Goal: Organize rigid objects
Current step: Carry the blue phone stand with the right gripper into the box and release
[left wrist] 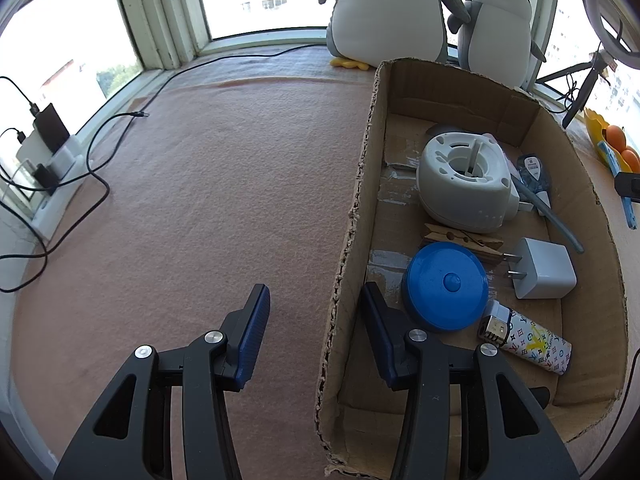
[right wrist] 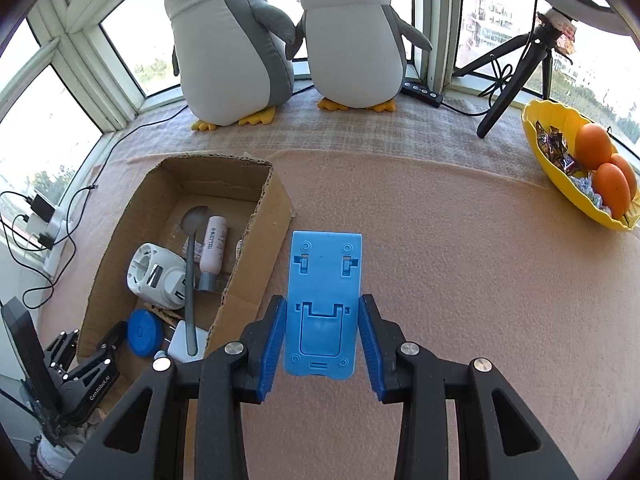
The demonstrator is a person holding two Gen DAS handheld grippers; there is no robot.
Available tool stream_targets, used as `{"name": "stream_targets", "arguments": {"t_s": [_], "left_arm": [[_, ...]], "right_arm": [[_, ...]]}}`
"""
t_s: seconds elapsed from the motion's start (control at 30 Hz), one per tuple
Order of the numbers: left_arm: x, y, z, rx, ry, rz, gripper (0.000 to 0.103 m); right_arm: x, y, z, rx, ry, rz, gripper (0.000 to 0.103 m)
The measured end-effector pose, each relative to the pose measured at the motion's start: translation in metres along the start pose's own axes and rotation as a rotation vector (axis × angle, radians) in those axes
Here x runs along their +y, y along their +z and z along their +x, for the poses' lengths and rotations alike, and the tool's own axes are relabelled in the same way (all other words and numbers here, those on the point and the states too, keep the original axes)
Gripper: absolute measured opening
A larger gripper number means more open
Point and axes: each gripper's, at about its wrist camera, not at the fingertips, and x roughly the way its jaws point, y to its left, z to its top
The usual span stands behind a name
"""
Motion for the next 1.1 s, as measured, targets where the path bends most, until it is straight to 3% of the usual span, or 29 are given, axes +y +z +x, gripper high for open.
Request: {"name": "stream_targets", "arguments": {"t_s": [0.27,0.57,1.1], "left_arm": [[0.0,-0.001,0.0,0.0,0.003,-0.002,0.047],[0.001,-0.001,0.0,0.002,0.003,-0.004,0.047],[0.003,-0.002,0.0,0.004,0.006,-0.006,0.047]], "right_arm": [[0.058,0.004,-0.014,-0.034,0.088,-0.118,0.033],[0.11,-0.011,-0.001,-0.019,0.103,-0.249,0.033],[0.114,-0.01,0.029,0.02,0.063,-0.257,0.033]]}}
